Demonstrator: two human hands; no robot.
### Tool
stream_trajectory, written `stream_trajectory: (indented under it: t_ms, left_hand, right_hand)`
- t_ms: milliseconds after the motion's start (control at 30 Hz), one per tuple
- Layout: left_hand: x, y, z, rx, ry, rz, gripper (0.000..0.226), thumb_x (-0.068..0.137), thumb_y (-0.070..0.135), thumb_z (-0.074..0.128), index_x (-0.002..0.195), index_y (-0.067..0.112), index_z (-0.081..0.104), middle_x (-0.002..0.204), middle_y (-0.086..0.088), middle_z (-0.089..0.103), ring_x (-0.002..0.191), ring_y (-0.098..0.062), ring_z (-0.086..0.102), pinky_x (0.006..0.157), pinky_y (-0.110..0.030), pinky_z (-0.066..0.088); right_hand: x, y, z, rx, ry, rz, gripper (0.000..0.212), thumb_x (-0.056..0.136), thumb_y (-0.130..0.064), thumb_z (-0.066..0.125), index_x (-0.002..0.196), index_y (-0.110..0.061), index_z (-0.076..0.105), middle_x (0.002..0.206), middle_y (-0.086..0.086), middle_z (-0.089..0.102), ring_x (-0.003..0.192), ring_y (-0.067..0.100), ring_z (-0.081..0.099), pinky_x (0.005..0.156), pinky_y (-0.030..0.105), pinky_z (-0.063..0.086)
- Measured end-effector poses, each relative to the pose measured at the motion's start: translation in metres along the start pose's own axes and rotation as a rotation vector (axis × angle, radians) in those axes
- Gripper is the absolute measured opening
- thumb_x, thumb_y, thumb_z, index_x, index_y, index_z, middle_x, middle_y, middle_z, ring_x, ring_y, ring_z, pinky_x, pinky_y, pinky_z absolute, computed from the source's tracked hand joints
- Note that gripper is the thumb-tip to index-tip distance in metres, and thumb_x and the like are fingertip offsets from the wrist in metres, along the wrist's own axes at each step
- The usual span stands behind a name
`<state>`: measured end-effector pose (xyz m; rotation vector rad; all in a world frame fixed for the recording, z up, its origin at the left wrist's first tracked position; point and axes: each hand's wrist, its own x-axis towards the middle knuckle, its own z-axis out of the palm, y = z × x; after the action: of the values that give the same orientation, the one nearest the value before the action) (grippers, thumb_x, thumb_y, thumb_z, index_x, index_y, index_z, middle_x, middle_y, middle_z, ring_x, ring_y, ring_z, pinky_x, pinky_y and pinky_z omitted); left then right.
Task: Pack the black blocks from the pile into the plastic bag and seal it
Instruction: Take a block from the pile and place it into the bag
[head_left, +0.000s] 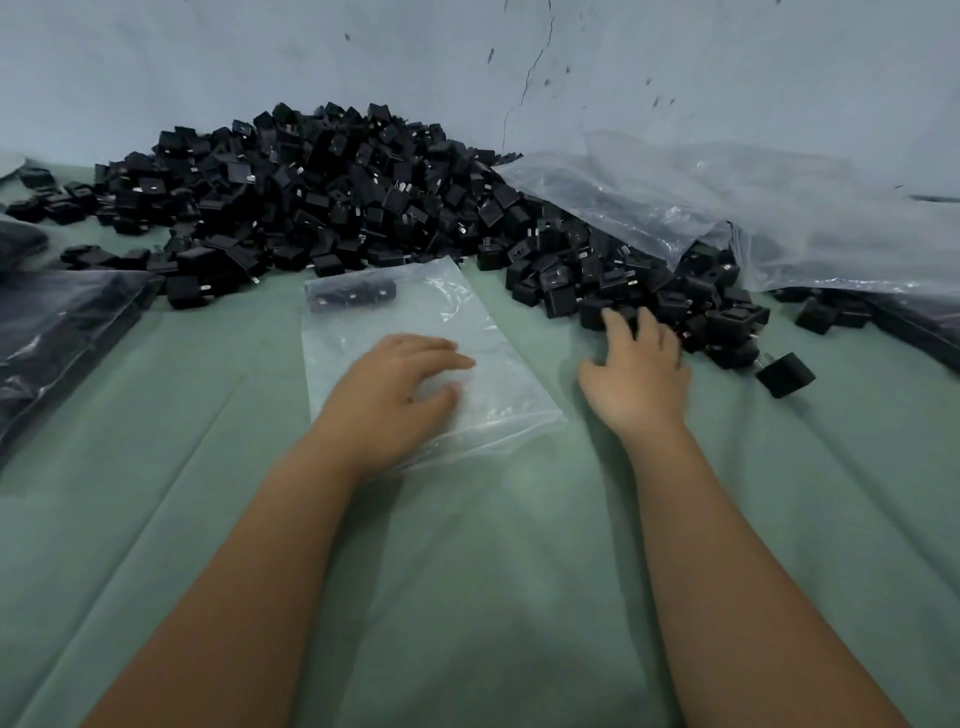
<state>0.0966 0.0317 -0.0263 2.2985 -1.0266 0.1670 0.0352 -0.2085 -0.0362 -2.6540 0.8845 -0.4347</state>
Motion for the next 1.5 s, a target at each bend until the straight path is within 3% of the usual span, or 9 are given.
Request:
stream_trajectory:
  t_ms: [167,267,467,600,767,867,1100,1267,1500]
  left_hand:
    - [-0.001,-0.002,0.003,-0.047,-0.258,-0.021,0.066,0.078,0.071,0.054,0.14,0.051,0.042,0.145,0.017,0.046,0.134,-0.002,0.036,0.108,-0.022,0.026]
    - [-0.003,-0.001,0.0,-0.168,-0.296,-0.042,0.08,0.068,0.073,0.065,0.14,0.057,0.035,0.147,0.022,0.041,0.134,0.003,0.034,0.111,-0.024,0.027]
    - [-0.002,-0.002,0.003,-0.247,-0.229,-0.097,0.05,0.087,0.036,0.071,0.131,0.049,0.053,0.146,0.015,0.046,0.135,-0.003,0.038,0.115,-0.028,0.027]
    - [-0.002,-0.003,0.004,-0.283,-0.227,-0.128,0.042,0.089,0.035,0.068,0.127,0.05,0.057,0.145,0.017,0.046,0.135,-0.001,0.038,0.113,-0.026,0.026]
    - [-0.002,-0.003,0.004,-0.319,-0.23,-0.146,0.038,0.089,0.032,0.069,0.124,0.046,0.062,0.146,0.017,0.046,0.136,0.0,0.038,0.116,-0.03,0.027]
    - [-0.001,-0.003,0.005,-0.329,-0.217,-0.153,0.032,0.088,0.031,0.07,0.118,0.041,0.067,0.144,0.018,0.048,0.133,0.002,0.04,0.116,-0.03,0.029]
    - [0.001,0.005,0.004,-0.254,-0.202,-0.108,0.025,0.084,0.036,0.057,0.098,0.025,0.074,0.108,0.02,0.068,0.105,-0.007,0.061,0.095,-0.035,0.047]
    - [-0.004,0.004,0.001,-0.359,-0.04,-0.224,0.023,0.084,0.009,0.058,0.067,0.024,0.057,0.062,0.017,0.063,0.058,0.0,0.053,0.054,-0.018,0.042]
    - [-0.002,0.008,-0.006,-0.434,0.033,-0.286,0.024,0.077,0.005,0.06,0.07,0.024,0.073,0.067,-0.001,0.068,0.059,-0.014,0.053,0.061,-0.03,0.046]
  right_hand:
    - [-0.005,-0.008,0.003,0.25,0.114,-0.309,0.047,0.083,-0.01,0.06,0.126,-0.029,0.059,0.117,-0.005,0.059,0.118,0.02,0.047,0.098,0.031,0.031]
    - [-0.004,-0.013,0.004,0.094,0.282,-0.245,0.025,0.083,-0.029,0.064,0.107,-0.034,0.064,0.09,-0.017,0.05,0.111,0.017,0.045,0.095,0.033,0.016]
    - [-0.003,-0.012,0.005,0.164,0.211,-0.207,0.037,0.084,-0.024,0.064,0.119,-0.035,0.061,0.096,-0.015,0.058,0.114,0.017,0.044,0.085,0.026,0.016]
    - [-0.006,-0.02,0.0,0.645,0.175,-0.144,0.041,0.084,-0.012,0.07,0.122,-0.025,0.063,0.109,-0.009,0.064,0.11,0.01,0.057,0.095,0.022,0.042]
    - [-0.015,-0.037,-0.007,0.876,0.251,-0.172,0.042,0.085,-0.005,0.067,0.123,-0.023,0.063,0.108,-0.014,0.063,0.092,-0.013,0.058,0.08,0.006,0.046]
    - [-0.023,-0.049,-0.01,1.013,0.233,-0.142,0.039,0.087,-0.009,0.067,0.123,-0.025,0.062,0.107,-0.011,0.061,0.092,-0.003,0.061,0.078,0.008,0.047]
    - [-0.065,-0.086,-0.007,0.774,0.415,-0.523,0.028,0.07,-0.013,0.067,0.095,-0.012,0.056,0.087,-0.013,0.047,0.084,0.011,0.048,0.075,0.026,0.041]
    - [-0.085,-0.101,0.0,0.726,0.115,-0.719,0.026,0.074,-0.018,0.057,0.1,-0.02,0.057,0.091,-0.009,0.048,0.079,0.01,0.049,0.063,0.024,0.045]
    - [-0.082,-0.094,-0.006,0.286,0.227,-0.684,0.027,0.076,-0.028,0.055,0.081,-0.024,0.029,0.06,-0.009,0.035,0.059,0.017,0.037,0.045,0.024,0.021]
